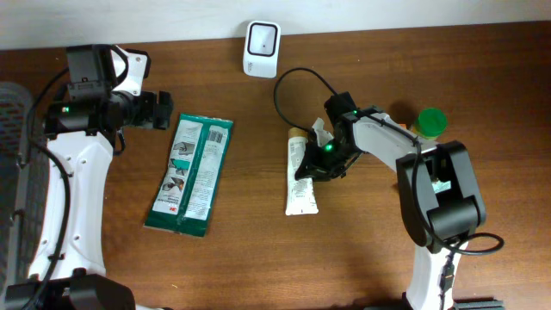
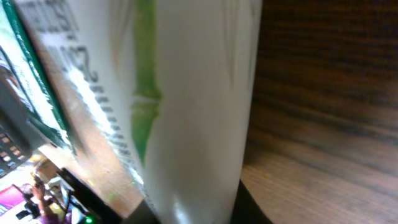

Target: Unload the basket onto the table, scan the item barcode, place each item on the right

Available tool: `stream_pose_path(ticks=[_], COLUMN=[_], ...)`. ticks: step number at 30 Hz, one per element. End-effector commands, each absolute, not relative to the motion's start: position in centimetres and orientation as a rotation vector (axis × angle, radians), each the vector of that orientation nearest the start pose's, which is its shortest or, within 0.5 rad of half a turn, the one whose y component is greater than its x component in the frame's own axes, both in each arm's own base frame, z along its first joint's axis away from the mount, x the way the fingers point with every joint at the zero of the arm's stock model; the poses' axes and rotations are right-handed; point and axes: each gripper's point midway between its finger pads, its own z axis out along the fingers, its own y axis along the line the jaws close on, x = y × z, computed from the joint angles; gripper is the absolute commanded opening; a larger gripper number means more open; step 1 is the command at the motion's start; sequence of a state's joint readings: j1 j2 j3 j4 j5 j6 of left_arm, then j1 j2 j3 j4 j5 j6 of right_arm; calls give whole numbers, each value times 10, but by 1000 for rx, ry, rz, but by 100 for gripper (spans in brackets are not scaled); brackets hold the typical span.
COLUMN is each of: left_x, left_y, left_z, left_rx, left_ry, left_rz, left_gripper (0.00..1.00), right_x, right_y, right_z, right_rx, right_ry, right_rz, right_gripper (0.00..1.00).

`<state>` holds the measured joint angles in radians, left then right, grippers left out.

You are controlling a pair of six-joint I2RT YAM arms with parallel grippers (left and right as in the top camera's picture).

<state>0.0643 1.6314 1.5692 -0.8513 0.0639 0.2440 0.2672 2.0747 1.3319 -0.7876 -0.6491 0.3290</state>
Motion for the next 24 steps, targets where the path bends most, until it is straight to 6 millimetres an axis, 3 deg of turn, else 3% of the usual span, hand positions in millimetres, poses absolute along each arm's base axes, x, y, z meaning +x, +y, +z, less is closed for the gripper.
stream_pose_path(ticks=[1, 2, 3, 6, 8, 9, 13, 15, 18, 20, 24], left_x=[435, 435, 435, 435, 435, 435, 435, 435, 435, 435, 435], left_y=[17, 17, 17, 17, 17, 17, 17, 17, 17, 17, 17], left_z=[231, 231, 231, 231, 231, 231, 231, 231, 231, 231, 231], left_rx=[268, 268, 268, 268, 268, 268, 268, 268, 268, 268, 268], left_ry=[2457, 2457, 2457, 2457, 2457, 2457, 2457, 2457, 2457, 2457, 2457], left_rz=[49, 48, 49, 48, 48, 49, 48, 48, 49, 48, 49], left_gripper=[99, 99, 99, 99, 99, 99, 99, 99, 99, 99, 99], right_x=[328, 330, 335, 351, 355, 355, 346, 333, 321, 316, 318], right_y=[195, 195, 201, 208, 218, 219, 229, 233, 234, 235, 233], right_z=[-4, -2, 9, 42, 86, 97, 164, 208, 241, 252, 249], right_rx=[105, 93, -42, -222, -406, -423, -559, -595, -595, -589, -567], right_ry=[3183, 3174, 3115, 2987, 2818, 2786, 2571, 2455, 2382, 2363, 2384], right_rz=[930, 934, 991, 1018, 1094, 1092, 1195, 1269, 1317, 1343, 1314], right_gripper=[4, 4, 4, 4, 4, 4, 4, 4, 4, 4, 4])
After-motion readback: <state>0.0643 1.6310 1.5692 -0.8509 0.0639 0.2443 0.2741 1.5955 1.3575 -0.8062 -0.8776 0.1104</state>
